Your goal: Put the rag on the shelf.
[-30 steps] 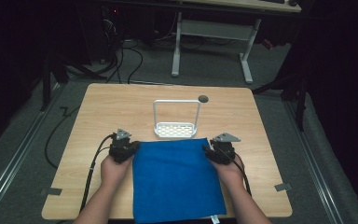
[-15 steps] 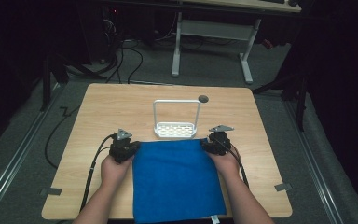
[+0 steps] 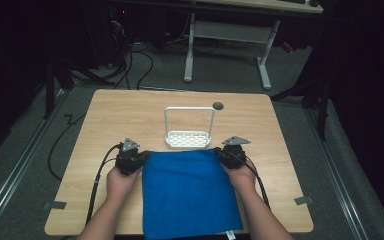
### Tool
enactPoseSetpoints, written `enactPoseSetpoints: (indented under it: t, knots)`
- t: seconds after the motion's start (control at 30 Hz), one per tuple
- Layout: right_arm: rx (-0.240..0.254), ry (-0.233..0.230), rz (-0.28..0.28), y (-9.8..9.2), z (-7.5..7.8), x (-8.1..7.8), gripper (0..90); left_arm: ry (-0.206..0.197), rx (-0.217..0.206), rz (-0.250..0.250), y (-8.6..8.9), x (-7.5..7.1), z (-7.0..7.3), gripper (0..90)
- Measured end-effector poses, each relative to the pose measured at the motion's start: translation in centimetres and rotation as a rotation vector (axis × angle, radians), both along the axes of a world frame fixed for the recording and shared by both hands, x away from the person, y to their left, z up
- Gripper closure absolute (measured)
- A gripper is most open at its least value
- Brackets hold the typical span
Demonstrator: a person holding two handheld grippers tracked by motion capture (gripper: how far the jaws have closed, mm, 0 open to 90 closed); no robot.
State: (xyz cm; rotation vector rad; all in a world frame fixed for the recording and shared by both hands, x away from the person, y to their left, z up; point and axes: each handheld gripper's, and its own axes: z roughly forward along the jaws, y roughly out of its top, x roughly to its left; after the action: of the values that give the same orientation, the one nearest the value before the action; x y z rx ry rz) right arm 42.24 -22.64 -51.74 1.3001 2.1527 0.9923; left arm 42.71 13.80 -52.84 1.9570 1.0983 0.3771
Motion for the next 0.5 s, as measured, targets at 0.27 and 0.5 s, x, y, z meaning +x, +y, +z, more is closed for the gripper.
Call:
enactPoseSetpoints:
  t: [0.27,0.5]
  knots:
    - [0.049,-0.076,0.017,-0.4,1.2,-1.6,88.0,-0.049,-0.027,0.005,-0.1,-1.0,1.1,87.3]
    - [0.115,-0.202,0.003,-1.4,2.8,-3.9,88.0,-0.125,-0.069,0.002,-0.3,-2.9,3.2,87.3]
